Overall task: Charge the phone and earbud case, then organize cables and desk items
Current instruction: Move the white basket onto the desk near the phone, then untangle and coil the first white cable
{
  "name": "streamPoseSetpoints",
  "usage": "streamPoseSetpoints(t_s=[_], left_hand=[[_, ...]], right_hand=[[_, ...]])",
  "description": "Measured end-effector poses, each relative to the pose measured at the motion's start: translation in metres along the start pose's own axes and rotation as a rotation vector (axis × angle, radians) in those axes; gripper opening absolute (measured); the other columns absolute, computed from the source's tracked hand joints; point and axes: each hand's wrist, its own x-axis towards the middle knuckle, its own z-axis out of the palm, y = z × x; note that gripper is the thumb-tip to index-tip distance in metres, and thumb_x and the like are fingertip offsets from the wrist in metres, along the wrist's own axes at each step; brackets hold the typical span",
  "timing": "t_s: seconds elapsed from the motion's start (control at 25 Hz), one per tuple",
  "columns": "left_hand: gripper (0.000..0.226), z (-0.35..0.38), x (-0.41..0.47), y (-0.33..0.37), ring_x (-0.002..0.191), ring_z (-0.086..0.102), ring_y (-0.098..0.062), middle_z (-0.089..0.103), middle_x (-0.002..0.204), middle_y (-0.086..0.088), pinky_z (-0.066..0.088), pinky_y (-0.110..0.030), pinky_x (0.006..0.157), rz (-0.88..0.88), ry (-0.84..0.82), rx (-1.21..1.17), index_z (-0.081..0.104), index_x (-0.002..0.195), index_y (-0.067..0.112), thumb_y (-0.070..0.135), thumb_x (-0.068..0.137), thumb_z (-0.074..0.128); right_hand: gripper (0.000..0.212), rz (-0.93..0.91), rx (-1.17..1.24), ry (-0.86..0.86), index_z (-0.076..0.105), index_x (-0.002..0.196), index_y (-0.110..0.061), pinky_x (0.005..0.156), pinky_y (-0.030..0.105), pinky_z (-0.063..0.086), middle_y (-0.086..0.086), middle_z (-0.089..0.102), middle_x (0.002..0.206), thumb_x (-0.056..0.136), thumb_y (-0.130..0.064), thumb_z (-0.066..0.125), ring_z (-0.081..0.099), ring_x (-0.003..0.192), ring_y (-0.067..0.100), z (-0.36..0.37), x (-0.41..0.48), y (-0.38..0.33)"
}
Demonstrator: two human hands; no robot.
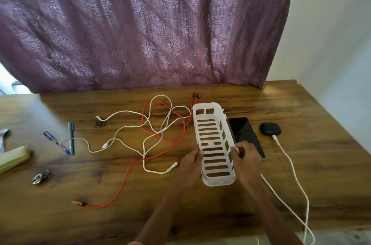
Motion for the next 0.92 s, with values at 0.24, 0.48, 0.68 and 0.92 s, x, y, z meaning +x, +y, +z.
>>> streamPoseSetpoints(t_s=[0.24, 0.48, 0.68, 0.92], left_hand=[[0.033, 0.000, 0.002, 0.005, 0.095, 0.056, 0.004, 0.058, 0.109, 0.015, 0.046, -0.006, 0.069, 0.007, 0.005, 0.042, 0.046, 0.130, 0.027, 0.029, 0.100, 0.032], [0.033, -0.001, -0.006, 0.005, 0.075, 0.057, 0.013, 0.059, 0.091, 0.022, 0.043, -0.003, 0.065, 0.109, 0.139, 0.123, 0.052, 0.125, 0.018, 0.030, 0.099, 0.034], [0.026, -0.040, -0.022, 0.004, 0.074, 0.053, 0.004, 0.056, 0.081, 0.022, 0.046, -0.024, 0.077, 0.180, 0.359, 0.127, 0.057, 0.120, 0.025, 0.023, 0.096, 0.047], [0.032, -0.116, -0.028, -0.010, 0.086, 0.065, -0.010, 0.063, 0.094, 0.017, 0.049, -0.021, 0.079, 0.218, 0.576, 0.271, 0.065, 0.114, 0.019, 0.003, 0.087, 0.055]], right_hand=[[0.012, 0.015, 0.032, -0.008, 0.057, 0.098, -0.007, 0.071, 0.023, 0.044, 0.010, 0.058, 0.100, 0.089, -0.015, 0.057, 0.054, 0.085, 0.015, 0.002, 0.005, -0.002], [0.039, -0.103, -0.153, 0.076, 0.054, 0.113, -0.009, 0.078, 0.038, 0.051, 0.012, 0.055, 0.112, 0.084, -0.033, 0.063, 0.055, 0.099, 0.024, -0.003, 0.000, -0.012], [0.030, -0.615, -0.116, 0.149, 0.061, 0.100, -0.005, 0.075, 0.031, 0.051, 0.013, 0.063, 0.100, 0.077, -0.020, 0.073, 0.059, 0.096, 0.026, 0.030, -0.015, -0.059], [0.033, -0.871, -0.189, -0.313, 0.061, 0.112, -0.011, 0.093, 0.026, 0.037, 0.004, 0.059, 0.114, 0.080, -0.017, 0.067, 0.050, 0.112, 0.022, 0.096, -0.028, -0.106]])
